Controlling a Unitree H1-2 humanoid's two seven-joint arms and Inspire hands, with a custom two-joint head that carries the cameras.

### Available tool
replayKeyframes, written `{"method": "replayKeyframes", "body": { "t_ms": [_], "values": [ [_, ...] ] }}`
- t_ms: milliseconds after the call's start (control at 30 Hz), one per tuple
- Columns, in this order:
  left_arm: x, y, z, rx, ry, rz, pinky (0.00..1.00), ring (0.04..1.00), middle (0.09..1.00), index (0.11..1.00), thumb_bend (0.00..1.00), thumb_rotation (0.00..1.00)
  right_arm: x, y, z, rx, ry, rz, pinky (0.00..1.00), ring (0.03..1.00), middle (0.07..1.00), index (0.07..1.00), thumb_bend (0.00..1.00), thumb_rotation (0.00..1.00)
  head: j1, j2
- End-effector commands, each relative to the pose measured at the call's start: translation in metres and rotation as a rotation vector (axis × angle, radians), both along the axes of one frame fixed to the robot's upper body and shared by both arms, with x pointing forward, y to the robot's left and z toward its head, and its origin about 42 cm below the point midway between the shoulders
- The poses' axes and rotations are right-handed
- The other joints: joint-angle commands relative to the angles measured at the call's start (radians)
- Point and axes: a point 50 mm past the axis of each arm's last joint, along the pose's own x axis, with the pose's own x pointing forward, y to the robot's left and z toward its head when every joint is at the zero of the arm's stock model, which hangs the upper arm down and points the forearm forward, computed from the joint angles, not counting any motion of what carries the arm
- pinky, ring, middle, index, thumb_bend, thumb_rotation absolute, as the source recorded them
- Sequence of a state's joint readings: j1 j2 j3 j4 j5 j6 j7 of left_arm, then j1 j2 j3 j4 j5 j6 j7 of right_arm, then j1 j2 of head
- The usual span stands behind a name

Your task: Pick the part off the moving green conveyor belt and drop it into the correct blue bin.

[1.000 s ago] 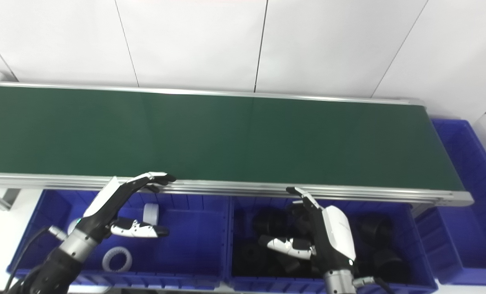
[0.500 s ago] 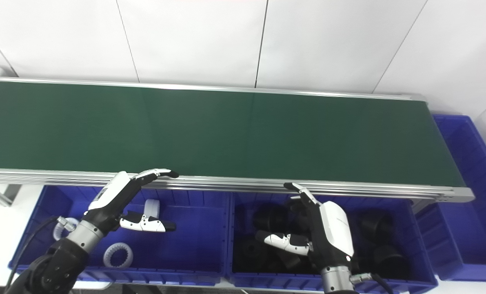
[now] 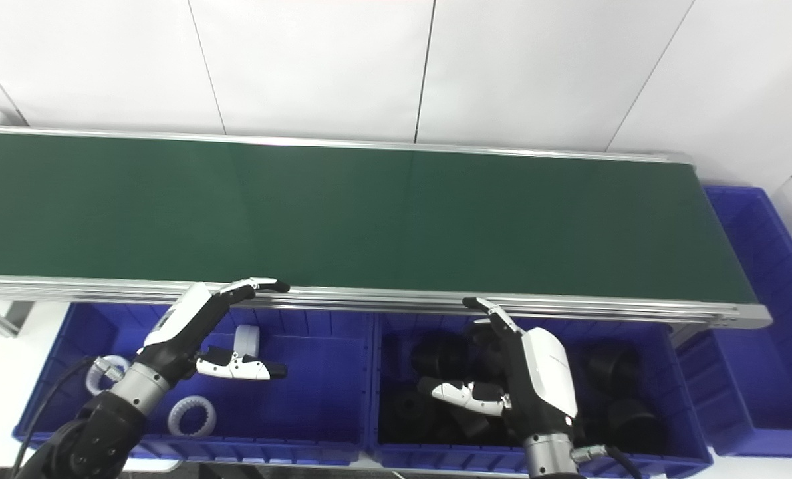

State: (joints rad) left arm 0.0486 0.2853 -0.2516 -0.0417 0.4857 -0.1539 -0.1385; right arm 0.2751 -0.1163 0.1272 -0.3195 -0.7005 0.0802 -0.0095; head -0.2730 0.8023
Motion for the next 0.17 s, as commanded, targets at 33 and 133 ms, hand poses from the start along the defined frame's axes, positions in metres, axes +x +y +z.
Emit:
{"method": "replayKeyframes", "body": {
  "t_ms": [33,133],
  "values": [
    [0.0067,-0.0005,0.0113,-0.005,-0.04,-0.005,0.81,0.871,0.844,0.783,0.86,0.45,0.0011,-0.0009,0.0073,0.003,-0.032,-0.009,0.61,0.64,0.655,0.807,0.76,0.35,0.001,0.0],
    [0.0066,-0.0006,0.0115,-0.012,-0.039,0.001,0.8,0.867,0.843,0.78,0.86,0.44,0.001,-0.0007,0.0076,-0.001,-0.031,-0.007,0.6,0.642,0.655,0.808,0.76,0.35,0.003,-0.001]
  ]
}}
